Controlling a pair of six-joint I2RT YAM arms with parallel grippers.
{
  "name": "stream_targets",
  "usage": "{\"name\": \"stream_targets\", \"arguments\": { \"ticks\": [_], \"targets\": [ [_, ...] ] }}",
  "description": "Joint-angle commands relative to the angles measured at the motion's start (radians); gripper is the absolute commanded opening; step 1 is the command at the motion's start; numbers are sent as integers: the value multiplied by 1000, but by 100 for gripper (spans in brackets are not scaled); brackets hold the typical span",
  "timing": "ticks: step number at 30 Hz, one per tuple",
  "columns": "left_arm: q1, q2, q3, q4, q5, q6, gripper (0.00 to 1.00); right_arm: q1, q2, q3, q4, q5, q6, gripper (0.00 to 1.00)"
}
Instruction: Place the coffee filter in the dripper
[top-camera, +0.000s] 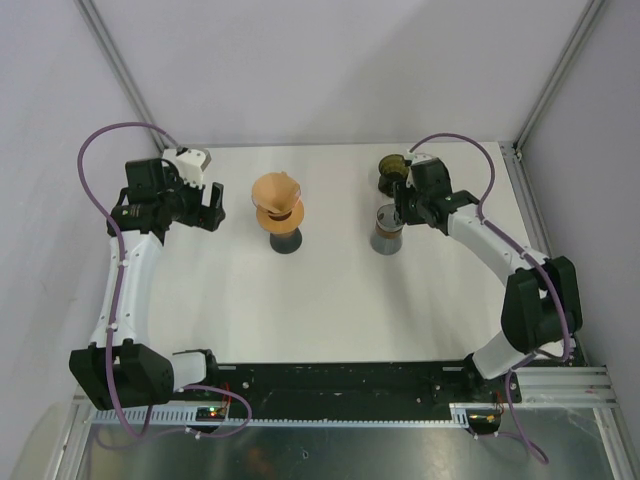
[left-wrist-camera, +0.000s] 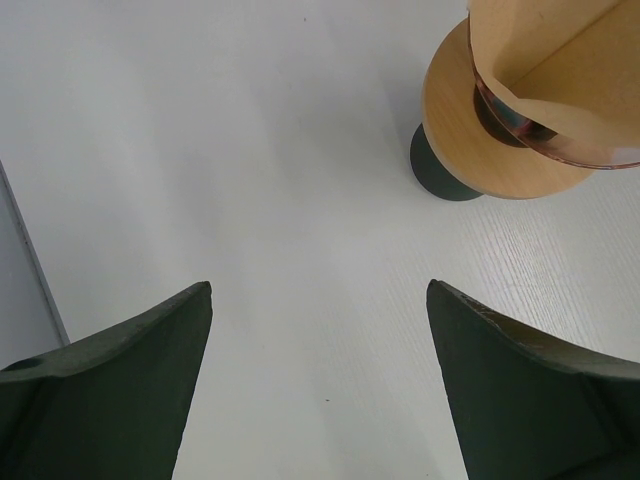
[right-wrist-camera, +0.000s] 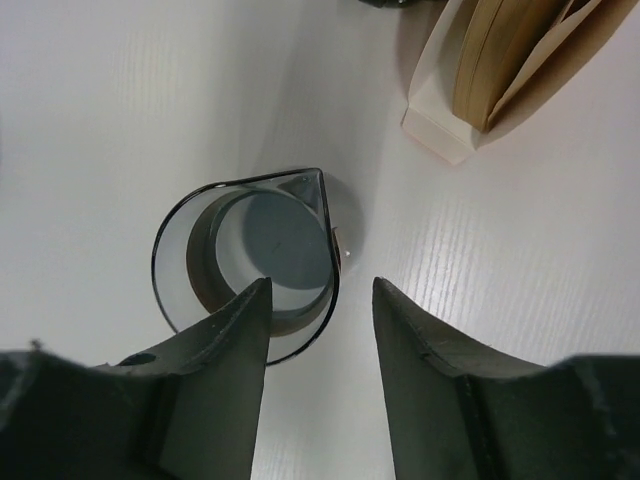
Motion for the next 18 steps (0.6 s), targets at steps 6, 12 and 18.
{"name": "stream_targets", "arguments": {
  "ticks": [6,12,18],
  "targets": [
    [7,-18,1,29,9,13,93,-9,61,6,40,-20,-6,25],
    [7,-14,2,30,19,10,93,49,37,7,44,-31,-81,6],
    [7,-15,3,29,19,11,93,136,33,7,23,-211,-276,0]
  ]
}}
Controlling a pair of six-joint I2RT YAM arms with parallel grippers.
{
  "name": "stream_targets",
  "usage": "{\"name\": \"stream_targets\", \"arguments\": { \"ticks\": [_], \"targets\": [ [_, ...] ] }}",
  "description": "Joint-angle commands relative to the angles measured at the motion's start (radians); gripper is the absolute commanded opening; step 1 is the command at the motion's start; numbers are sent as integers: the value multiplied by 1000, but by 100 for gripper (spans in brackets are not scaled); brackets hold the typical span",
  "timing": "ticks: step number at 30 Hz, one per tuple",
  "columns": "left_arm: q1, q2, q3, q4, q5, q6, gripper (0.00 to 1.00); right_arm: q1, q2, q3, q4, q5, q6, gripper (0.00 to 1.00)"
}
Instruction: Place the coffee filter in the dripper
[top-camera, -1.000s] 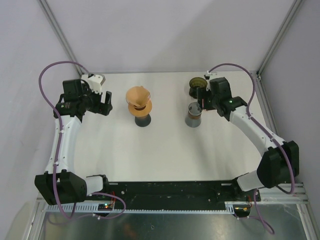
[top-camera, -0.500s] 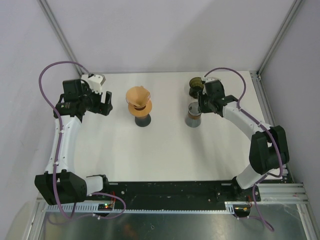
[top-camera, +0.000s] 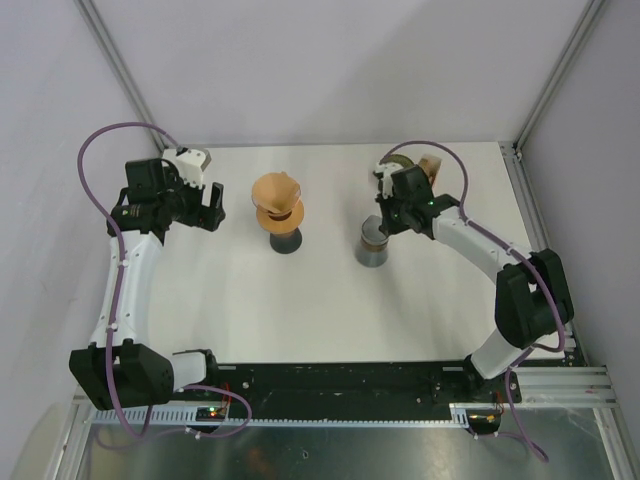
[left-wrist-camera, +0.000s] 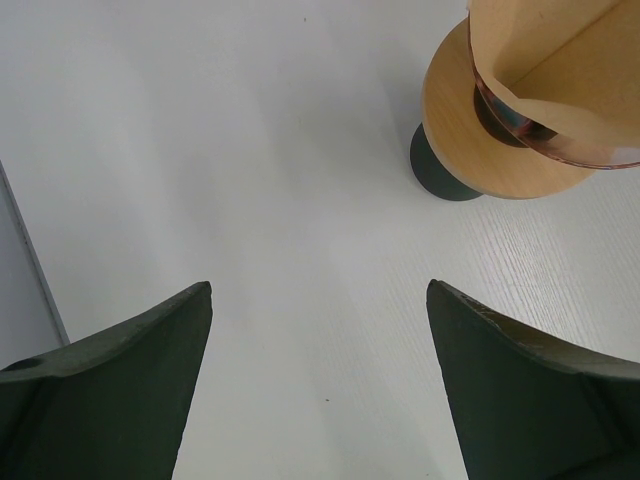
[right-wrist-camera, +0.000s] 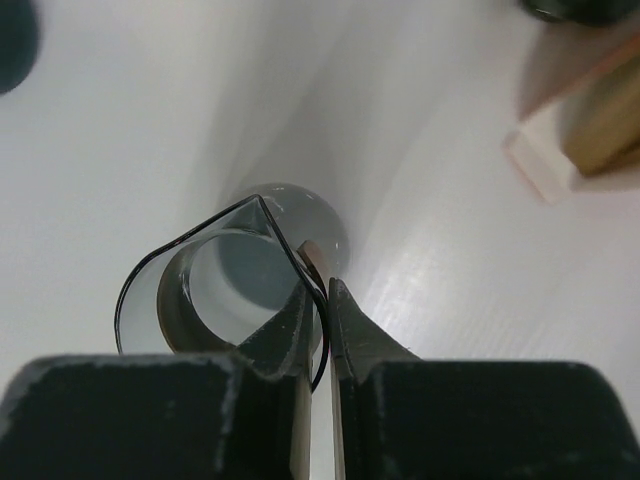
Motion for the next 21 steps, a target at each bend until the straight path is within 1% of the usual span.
{"name": "stream_targets", "arguments": {
  "ticks": [1,5,8,15,21],
  "targets": [
    [7,-15,4,29,18,12,93,66,-29,7,-5,-186,-175,0],
    [7,-16,4,28,18,11,93,121,-35,8,-34,-338,-321,0],
    [7,-17,3,29,22,9,93,157,-27,25,-79,-387,-450,0],
    [7,-15,5,28,27,10,93,199,24,99,-157,-411,-707,0],
    [7,-14,9,29,26,14,93,198,134,212,-221,-395,-833,0]
  ]
}}
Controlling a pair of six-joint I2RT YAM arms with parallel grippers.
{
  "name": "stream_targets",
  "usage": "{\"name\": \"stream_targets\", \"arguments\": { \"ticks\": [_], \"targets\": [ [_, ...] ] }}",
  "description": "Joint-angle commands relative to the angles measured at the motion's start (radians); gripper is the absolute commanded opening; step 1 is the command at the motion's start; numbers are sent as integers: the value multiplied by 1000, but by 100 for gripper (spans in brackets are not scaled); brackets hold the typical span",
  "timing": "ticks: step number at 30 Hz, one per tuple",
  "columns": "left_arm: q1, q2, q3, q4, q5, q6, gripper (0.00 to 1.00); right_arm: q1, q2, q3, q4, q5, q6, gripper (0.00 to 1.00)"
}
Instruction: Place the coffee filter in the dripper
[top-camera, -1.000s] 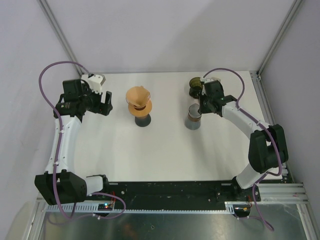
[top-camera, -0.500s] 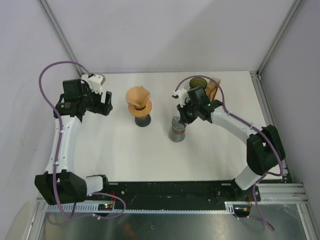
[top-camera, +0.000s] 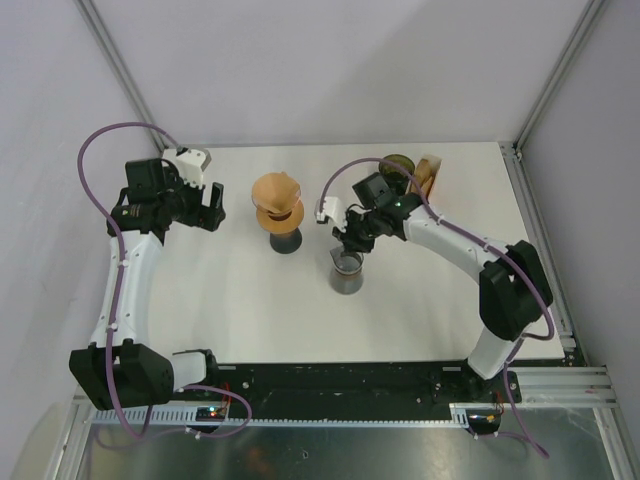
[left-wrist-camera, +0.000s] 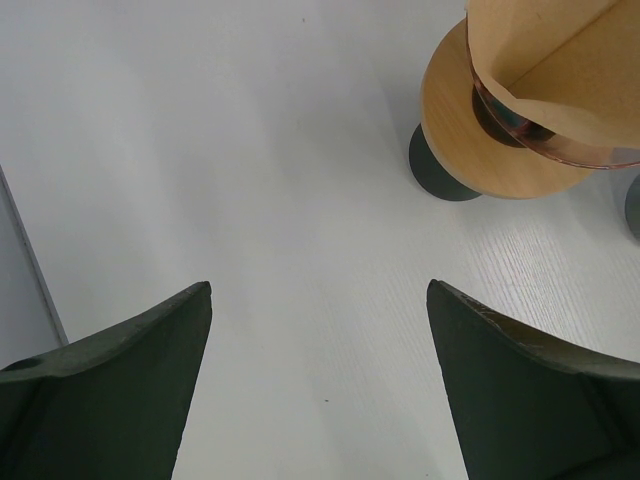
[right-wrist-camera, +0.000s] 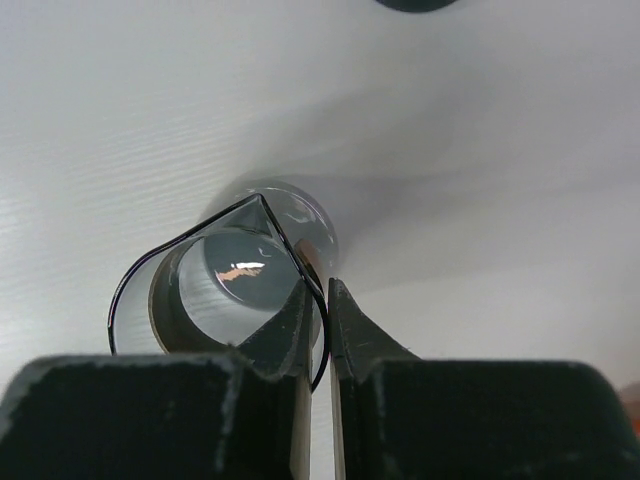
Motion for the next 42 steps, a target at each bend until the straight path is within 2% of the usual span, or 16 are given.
{"name": "stream_targets", "arguments": {
  "ticks": [1,6,9,12,20,32,36,38,39,40,42],
  "targets": [
    [7,-13,9,29,21,15,93,-1,84,133,-62,8,-154,0],
    [7,-9,11,29,18,19,93,7,203,292,-167,63,-194,1],
    [7,-7,10,29,16,21,93,20,231,314,-167,113,-205,4],
    [7,-2,10,29,17,25,93,29,234,301,-137,141,-207,11],
    [7,11,14,30,27,24,93,44,158,251,-29,177,-192,34],
    [7,3,6,28,22,29,93,37,-48,166,121,176,-163,56],
    [7,3,8,28,22,29,93,-20,-168,89,307,177,-24,65],
    [6,3,9,29,26,28,93,-77,-226,41,444,163,97,76],
    [6,2,10,28,30,27,93,-117,-247,17,515,155,156,88],
    [6,2,11,28,32,26,93,-152,-268,-2,600,148,238,93],
    [7,2,12,29,33,26,93,-215,-288,-32,713,167,382,98]
  ]
}}
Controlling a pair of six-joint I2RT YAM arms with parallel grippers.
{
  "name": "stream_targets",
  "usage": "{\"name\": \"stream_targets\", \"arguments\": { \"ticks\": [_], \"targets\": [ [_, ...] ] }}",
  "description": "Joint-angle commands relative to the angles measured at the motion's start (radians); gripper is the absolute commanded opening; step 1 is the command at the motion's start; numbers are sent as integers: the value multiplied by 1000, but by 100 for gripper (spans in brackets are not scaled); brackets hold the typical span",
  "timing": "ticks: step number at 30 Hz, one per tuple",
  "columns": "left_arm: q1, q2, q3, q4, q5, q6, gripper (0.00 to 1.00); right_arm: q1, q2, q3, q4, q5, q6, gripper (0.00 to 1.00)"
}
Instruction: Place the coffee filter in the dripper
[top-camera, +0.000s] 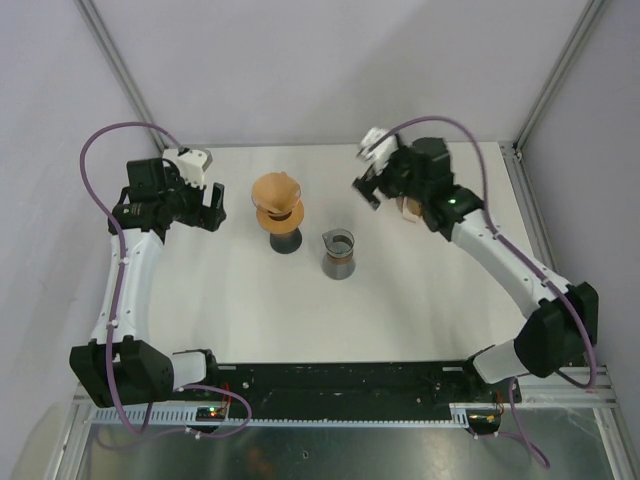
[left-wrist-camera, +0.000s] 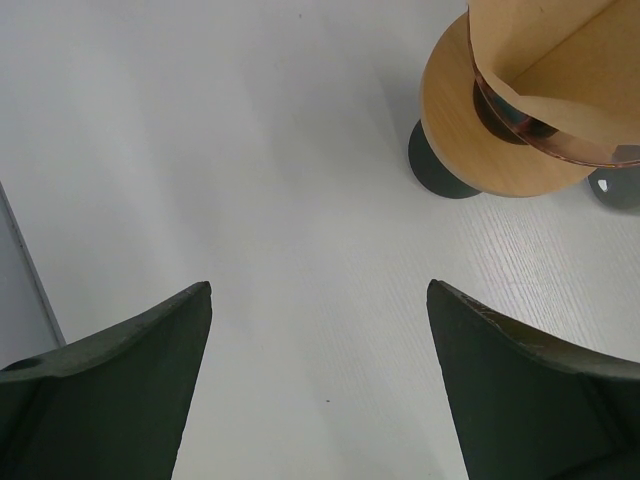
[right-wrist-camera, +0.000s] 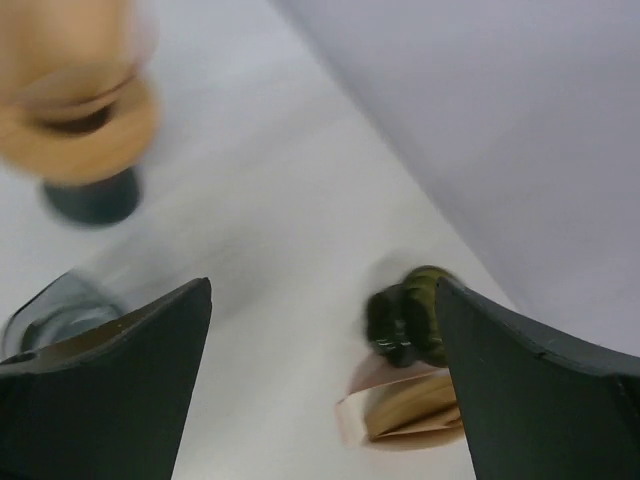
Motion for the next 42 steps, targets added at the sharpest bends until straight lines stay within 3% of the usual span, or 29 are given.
{"name": "stream_targets", "arguments": {
  "ticks": [1,4,7,9,13,17,24,32,37,42],
  "targets": [
    [6,-12,12,29,29,15,93,-136,-72,-52,368,13,376,99],
    [7,-11,11,30,31,14,93,-197,-60,-79,459,-52,524,99],
    [7,-13,9,31,31,12,93,-285,-28,-127,584,-290,647,99],
    [7,-13,8,31,29,13,93,-339,-2,-141,635,-319,720,99],
    [7,-12,6,31,25,15,93,-328,46,-146,529,-66,666,96],
    [7,-4,7,29,23,15,93,-285,128,-146,427,292,672,82],
    [7,16,24,31,12,11,93,-187,254,-140,359,624,651,73],
    [7,29,32,29,14,0,92,-179,361,-90,345,596,662,65],
    [7,25,29,30,13,2,92,-176,410,-45,337,575,663,53],
    [7,27,29,30,14,2,92,-160,472,37,288,583,650,52]
  ]
}}
